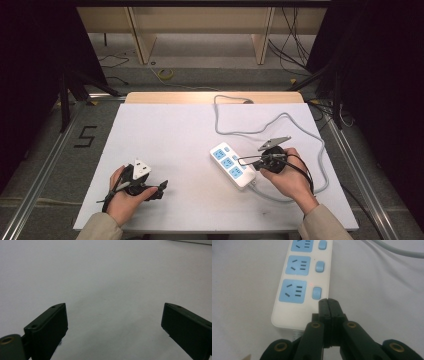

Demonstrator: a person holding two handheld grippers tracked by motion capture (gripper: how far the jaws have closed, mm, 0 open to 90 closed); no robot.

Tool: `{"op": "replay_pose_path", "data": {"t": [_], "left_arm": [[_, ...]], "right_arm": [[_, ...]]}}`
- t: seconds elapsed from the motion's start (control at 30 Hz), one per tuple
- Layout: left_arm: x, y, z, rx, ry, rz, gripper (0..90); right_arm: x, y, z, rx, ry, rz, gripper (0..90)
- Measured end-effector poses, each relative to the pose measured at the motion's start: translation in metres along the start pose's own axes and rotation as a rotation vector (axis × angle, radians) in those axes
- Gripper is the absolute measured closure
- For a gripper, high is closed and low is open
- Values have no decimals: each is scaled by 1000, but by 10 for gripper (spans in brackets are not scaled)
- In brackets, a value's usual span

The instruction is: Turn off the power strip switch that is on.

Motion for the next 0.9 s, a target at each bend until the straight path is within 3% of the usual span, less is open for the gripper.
{"op": "replay_pose_path", "data": {"t": [0.9], "left_arm": [[0, 0, 0, -1, 7, 4, 66]], "right_arm": [[13, -3, -4, 6, 19, -20, 900]]}}
Point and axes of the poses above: each handheld gripper's, and its own axes: y roughly backward along the jaws, x roughly out of its top, z roughly to its right, the point moved 3 cm from there along -y, roughly forward along the jaws, and after that the axes turned 9 degrees about -z, right-handed, at the moved point
